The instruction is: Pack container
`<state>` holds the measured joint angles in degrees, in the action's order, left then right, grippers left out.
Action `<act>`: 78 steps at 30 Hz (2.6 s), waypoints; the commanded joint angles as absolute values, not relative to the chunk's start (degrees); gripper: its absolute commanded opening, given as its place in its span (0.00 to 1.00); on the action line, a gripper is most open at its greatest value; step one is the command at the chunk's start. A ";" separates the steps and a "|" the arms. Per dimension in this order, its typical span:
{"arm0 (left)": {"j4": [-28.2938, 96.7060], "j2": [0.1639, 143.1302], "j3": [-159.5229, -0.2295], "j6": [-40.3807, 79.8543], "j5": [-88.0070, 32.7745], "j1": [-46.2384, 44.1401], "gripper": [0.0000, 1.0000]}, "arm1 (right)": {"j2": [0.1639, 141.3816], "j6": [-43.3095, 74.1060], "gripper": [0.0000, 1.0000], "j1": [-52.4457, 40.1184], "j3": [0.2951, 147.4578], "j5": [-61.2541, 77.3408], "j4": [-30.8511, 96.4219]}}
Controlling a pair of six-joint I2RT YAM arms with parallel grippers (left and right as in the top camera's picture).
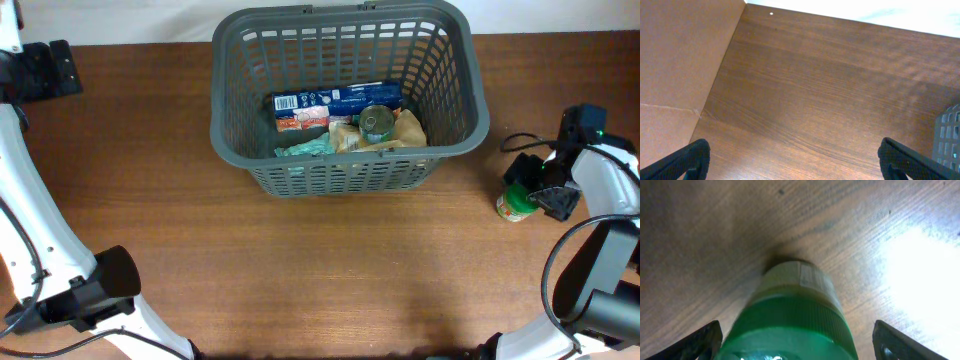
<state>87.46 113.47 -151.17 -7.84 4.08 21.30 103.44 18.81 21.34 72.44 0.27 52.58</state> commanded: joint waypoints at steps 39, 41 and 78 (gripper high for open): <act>87.53 113.78 -151.00 -7.31 3.92 21.54 0.99 | 102.74 18.52 0.88 21.06 67.40 0.40 49.80; 87.50 113.78 -151.00 -7.31 3.92 21.54 0.99 | 102.76 18.50 0.88 21.08 67.40 0.38 49.25; 87.53 113.78 -151.00 -7.31 3.92 21.54 0.99 | 105.38 20.21 0.61 21.08 68.23 0.01 47.70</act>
<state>87.46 113.47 -151.17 -7.84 4.08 21.30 105.82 19.66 21.32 67.64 -0.16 47.13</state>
